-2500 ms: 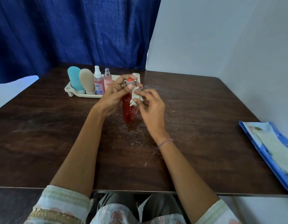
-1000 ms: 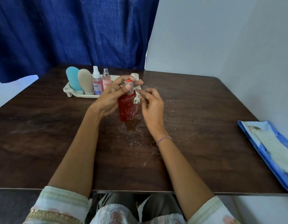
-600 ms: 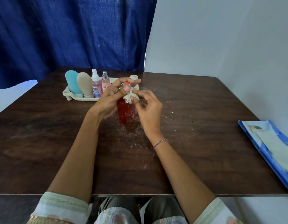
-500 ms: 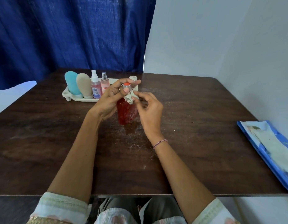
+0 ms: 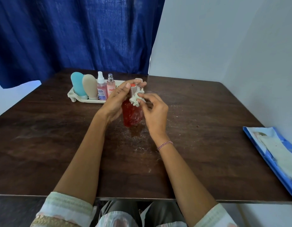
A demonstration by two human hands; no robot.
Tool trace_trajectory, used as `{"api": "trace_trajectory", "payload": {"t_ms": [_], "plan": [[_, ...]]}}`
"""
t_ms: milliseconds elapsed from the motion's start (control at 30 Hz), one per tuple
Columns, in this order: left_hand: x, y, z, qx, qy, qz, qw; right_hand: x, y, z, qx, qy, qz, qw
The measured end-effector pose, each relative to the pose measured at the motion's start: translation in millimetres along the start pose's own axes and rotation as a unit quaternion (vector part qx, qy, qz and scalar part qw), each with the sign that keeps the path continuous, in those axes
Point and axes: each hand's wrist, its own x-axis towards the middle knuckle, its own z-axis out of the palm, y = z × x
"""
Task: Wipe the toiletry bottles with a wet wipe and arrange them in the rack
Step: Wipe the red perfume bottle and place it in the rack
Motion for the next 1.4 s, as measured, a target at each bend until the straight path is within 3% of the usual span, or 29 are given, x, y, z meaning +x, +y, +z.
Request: {"api": "trace_trajectory", "payload": {"t_ms": [100, 267, 467, 633, 800, 933, 1033, 1167, 1300, 1400], "plan": [[0.5, -1.4, 2.9, 0.024, 0.007, 0.021, 0.999, 0.0, 5.4, -4.5, -0.031, -0.026, -0.001, 0.999], [-1.4, -7.2, 1.0, 0.035, 0.019, 0.035, 0.999, 0.3, 17.5, -7.1, -0.06, -0.038, 0.076, 0.995], [4.1, -5.2, 3.3, 0.038, 0.011, 0.066, 0.997, 4.1, 7.0, -5.1, -0.013, -0.013, 0.014, 1.0], [1.9, -8.8, -7.7, 0.059, 0.066, 0.057, 0.994, -1.3, 17.3, -0.8, -0.048, -0.071, 0.089, 0.992], [4.5, -8.6, -5.5, 0.064, 0.063, 0.064, 0.994, 2.0, 20.5, -2.5, -0.026, -0.049, 0.087, 0.995], [2.9, -11.1, -10.4, 0.072, 0.071, 0.067, 0.993, -1.5, 25.4, -1.1, -0.048, -0.091, 0.14, 0.985], [4.6, -13.4, -6.9, 0.062, 0.072, 0.066, 0.993, -2.5, 24.8, -3.0, -0.022, -0.061, 0.131, 0.989], [4.8, -12.9, -9.8, 0.083, 0.074, 0.071, 0.991, -2.6, 27.0, -2.5, -0.065, -0.108, 0.173, 0.977], [2.8, -13.7, -12.4, 0.071, 0.078, 0.075, 0.992, -5.5, 21.0, -1.5, -0.034, -0.086, 0.161, 0.983], [3.5, -13.2, -12.5, 0.067, 0.084, 0.071, 0.992, -4.1, 24.6, -1.7, -0.042, -0.129, 0.201, 0.97]]}}
